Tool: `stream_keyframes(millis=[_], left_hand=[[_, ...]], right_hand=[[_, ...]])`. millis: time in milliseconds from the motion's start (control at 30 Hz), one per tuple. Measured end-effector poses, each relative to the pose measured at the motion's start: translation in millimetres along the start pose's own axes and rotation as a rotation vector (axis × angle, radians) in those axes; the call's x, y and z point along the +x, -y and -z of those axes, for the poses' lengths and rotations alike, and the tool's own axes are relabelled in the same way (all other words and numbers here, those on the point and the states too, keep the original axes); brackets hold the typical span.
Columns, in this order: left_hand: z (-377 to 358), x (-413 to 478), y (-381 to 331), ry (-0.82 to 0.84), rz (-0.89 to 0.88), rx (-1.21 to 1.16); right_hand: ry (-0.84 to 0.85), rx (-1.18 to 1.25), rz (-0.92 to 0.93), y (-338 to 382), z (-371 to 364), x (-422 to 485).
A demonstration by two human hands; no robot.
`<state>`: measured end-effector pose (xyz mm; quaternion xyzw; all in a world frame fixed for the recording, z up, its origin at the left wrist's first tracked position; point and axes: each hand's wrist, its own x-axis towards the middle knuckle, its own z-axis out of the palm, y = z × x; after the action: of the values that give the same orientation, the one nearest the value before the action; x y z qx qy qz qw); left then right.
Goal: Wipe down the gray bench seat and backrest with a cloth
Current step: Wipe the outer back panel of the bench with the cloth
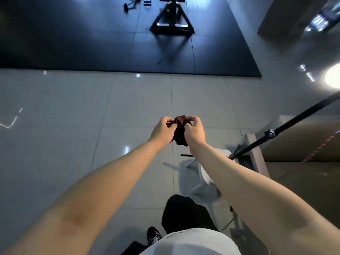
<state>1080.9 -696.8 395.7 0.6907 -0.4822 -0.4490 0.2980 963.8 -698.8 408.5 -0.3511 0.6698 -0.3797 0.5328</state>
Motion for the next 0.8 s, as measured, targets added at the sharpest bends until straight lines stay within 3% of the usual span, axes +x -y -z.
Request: stream_keyframes(millis=[333,567,800], left_hand=[[13.6,227.2,-65.8,0.076,-0.034,-0.011],[-10.6,370.3,-140.3,0.177,-0.052,-0.112],[-61.3,497.8,-225.7,0.487,-0.179,-0.111]], right_hand=[[-0.255,-0.003,-0.004,77.3,-52.1,197.9],[-0.420,-0.014,-0.025,161.8,-45.6,330.4],[-0.610,0.122,-0.097,228.5,-1.8,435.6]])
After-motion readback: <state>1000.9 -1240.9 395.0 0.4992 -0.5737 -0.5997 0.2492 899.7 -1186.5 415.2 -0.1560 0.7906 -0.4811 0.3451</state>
